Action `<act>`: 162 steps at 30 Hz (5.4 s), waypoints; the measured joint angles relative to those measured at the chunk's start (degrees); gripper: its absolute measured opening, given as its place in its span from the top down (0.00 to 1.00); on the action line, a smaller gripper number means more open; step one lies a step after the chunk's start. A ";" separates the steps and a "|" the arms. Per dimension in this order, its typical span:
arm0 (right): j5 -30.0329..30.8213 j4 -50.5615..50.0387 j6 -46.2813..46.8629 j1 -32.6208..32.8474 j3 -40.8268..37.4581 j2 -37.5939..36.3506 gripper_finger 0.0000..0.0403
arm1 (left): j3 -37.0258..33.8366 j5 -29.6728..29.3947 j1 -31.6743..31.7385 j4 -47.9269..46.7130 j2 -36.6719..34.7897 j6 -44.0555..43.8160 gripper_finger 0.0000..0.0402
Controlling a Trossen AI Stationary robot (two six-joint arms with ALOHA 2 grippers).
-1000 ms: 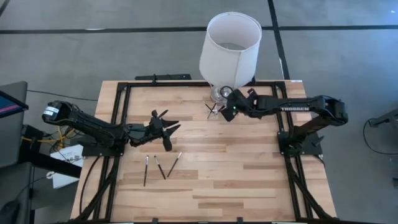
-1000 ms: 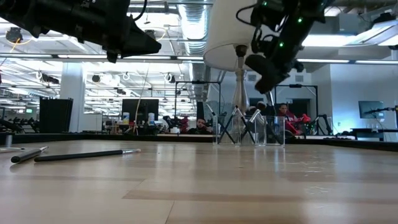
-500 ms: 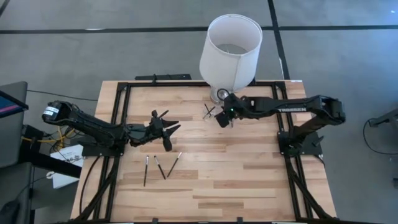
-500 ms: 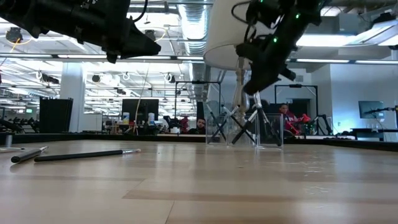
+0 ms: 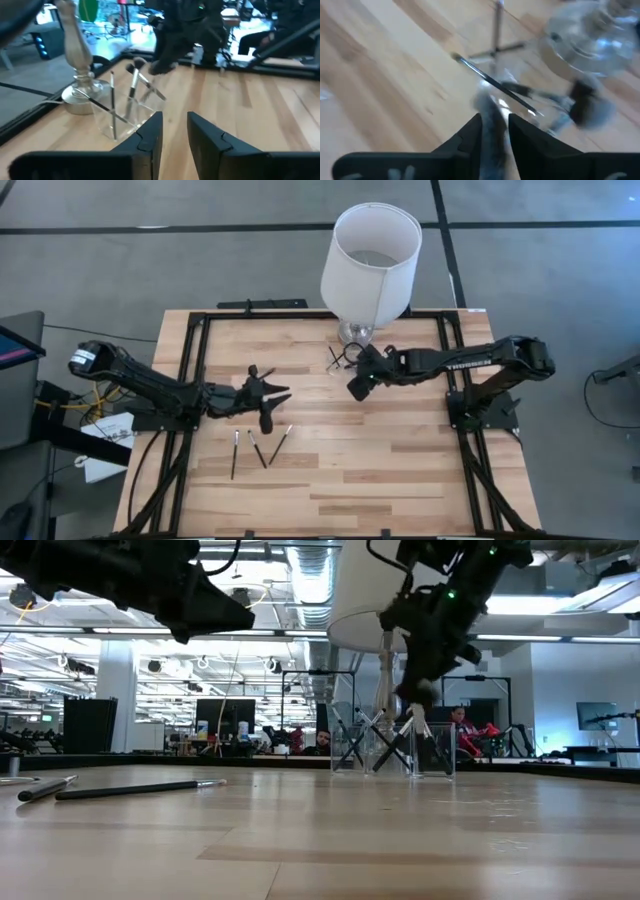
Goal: Put items in baskets/containers
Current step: Put the highlighter brush into the transparent organizer, then put the white eyeshadow brush into the transparent organizer
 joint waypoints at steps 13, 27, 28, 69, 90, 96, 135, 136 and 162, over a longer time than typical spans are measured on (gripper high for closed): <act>3.08 5.95 -7.08 4.01 0.10 -0.59 0.61 | 0.02 0.25 -6.10 -10.28 0.42 -18.71 0.61; 4.19 25.05 -22.49 12.92 2.09 -0.62 0.60 | 0.06 10.39 -6.86 -12.22 15.61 -36.02 0.63; 4.76 25.87 -22.76 12.94 2.09 -0.62 0.60 | 0.22 10.77 -6.86 -12.29 15.81 -36.39 0.63; -8.08 34.05 -33.64 3.93 2.06 2.99 0.69 | 16.39 -13.44 -20.44 -33.89 34.21 -55.64 0.63; -18.06 34.65 -36.67 8.81 2.13 6.72 0.66 | 16.60 -18.25 -17.61 -31.23 41.49 -55.44 0.96; -22.55 34.02 -36.00 13.95 2.05 11.20 0.52 | 16.16 -19.72 -17.44 -29.78 39.43 -55.26 0.97; -18.10 104.54 -38.59 13.23 -24.43 9.86 0.55 | 16.35 4.12 -5.40 10.06 15.76 1.07 0.97; -18.29 106.02 -38.79 13.02 -23.92 11.17 0.56 | 16.35 4.68 -5.59 10.08 15.74 1.11 0.97; -26.49 104.47 -38.54 12.58 -15.92 15.45 0.85 | 16.35 7.45 -6.97 12.36 15.82 4.76 0.96</act>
